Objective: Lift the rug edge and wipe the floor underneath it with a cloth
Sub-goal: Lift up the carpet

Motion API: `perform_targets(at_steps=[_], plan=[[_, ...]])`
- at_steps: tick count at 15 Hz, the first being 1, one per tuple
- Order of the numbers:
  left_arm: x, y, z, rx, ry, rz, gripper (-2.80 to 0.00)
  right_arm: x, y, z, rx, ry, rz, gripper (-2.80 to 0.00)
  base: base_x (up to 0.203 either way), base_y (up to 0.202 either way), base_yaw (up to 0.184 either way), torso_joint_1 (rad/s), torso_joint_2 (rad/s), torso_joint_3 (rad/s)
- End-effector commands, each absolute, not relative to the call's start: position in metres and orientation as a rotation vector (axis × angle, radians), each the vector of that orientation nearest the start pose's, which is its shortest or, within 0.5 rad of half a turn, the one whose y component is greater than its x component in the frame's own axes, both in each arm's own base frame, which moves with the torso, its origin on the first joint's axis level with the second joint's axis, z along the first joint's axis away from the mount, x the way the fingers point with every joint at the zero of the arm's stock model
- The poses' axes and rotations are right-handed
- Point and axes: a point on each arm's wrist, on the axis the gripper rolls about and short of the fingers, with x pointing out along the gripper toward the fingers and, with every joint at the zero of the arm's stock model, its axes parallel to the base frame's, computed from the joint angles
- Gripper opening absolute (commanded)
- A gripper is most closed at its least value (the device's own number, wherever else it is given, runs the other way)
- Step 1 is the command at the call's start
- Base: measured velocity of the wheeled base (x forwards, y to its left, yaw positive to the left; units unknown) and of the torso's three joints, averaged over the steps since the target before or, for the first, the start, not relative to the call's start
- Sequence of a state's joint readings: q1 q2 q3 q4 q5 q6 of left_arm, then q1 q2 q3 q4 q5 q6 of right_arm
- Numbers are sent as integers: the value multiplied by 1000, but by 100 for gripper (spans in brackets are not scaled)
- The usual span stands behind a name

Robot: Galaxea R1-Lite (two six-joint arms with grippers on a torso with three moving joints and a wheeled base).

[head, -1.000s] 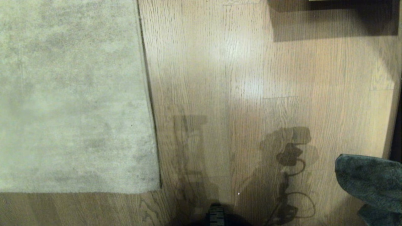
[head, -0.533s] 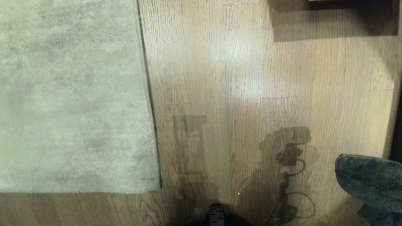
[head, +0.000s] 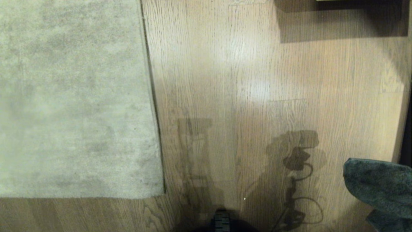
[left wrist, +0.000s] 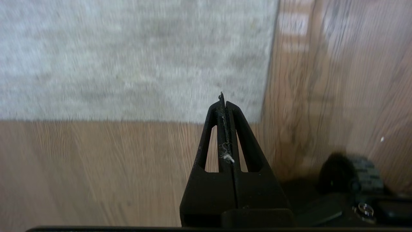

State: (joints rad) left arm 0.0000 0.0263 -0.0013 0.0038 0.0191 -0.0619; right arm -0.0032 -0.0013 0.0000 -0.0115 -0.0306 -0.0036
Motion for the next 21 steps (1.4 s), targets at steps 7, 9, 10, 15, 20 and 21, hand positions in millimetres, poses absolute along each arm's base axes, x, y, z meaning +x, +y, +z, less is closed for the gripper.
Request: perform_targets(at_steps=[7, 9, 10, 15, 20, 21], plan=[[5, 0, 79, -53, 357, 5, -280, -23, -1, 77, -4, -12, -34, -280, 0, 0, 0, 0, 0, 0], [11, 0, 78, -41, 441, -33, -280, -23, -1, 77, -4, -12, -34, -280, 0, 0, 0, 0, 0, 0], [14, -1, 78, -34, 475, -50, -280, -23, -1, 77, -4, -12, -34, -280, 0, 0, 0, 0, 0, 0], [24, -2, 80, -4, 569, -89, -280, -23, -1, 77, -4, -12, -34, -280, 0, 0, 0, 0, 0, 0], [57, -8, 104, 31, 662, -122, -280, -23, -1, 77, -4, -12, -34, -280, 0, 0, 0, 0, 0, 0], [66, -10, 107, 35, 659, -128, -280, -23, -1, 77, -4, -12, -34, -280, 0, 0, 0, 0, 0, 0]])
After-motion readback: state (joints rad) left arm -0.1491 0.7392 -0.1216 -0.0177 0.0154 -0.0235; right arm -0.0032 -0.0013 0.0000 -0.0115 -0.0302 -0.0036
